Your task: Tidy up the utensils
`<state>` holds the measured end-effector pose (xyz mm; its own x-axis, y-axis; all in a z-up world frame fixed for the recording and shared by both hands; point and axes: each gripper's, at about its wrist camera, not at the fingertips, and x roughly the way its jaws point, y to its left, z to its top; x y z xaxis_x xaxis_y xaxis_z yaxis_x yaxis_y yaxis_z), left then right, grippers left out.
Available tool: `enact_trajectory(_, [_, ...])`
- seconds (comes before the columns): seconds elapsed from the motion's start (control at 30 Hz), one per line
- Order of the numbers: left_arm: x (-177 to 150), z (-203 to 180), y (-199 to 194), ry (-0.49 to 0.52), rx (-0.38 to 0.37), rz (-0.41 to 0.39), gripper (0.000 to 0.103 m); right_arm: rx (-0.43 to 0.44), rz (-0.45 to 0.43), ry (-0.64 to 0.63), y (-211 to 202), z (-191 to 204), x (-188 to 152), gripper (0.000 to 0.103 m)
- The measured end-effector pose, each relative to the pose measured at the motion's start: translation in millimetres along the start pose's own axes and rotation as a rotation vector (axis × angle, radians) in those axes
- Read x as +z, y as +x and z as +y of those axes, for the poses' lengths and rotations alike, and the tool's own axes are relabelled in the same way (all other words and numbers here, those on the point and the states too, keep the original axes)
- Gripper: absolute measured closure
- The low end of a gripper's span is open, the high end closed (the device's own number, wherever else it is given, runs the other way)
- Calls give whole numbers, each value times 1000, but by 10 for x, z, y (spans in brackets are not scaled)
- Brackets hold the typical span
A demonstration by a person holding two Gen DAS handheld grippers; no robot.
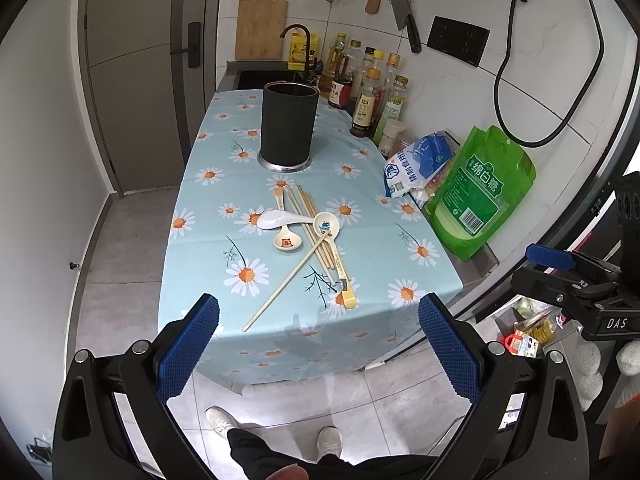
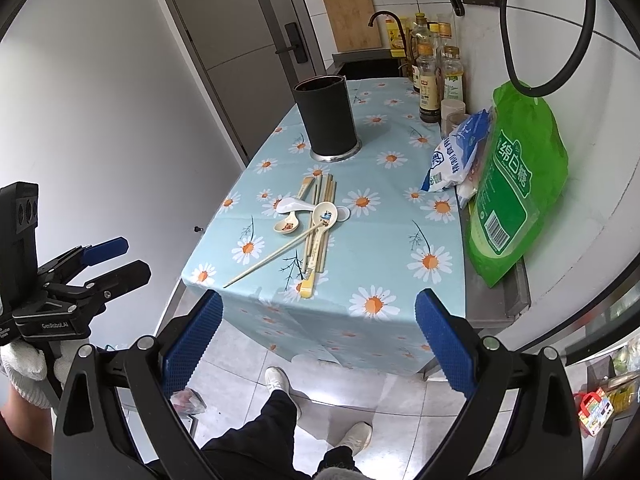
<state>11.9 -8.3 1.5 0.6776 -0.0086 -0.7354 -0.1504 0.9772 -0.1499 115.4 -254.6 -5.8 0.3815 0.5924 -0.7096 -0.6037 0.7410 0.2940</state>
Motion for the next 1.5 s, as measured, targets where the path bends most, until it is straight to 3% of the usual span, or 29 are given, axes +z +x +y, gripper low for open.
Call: enact_trajectory(1.5, [19, -4, 73, -9, -7, 40, 7, -6, 14, 7, 62, -59, 26, 7])
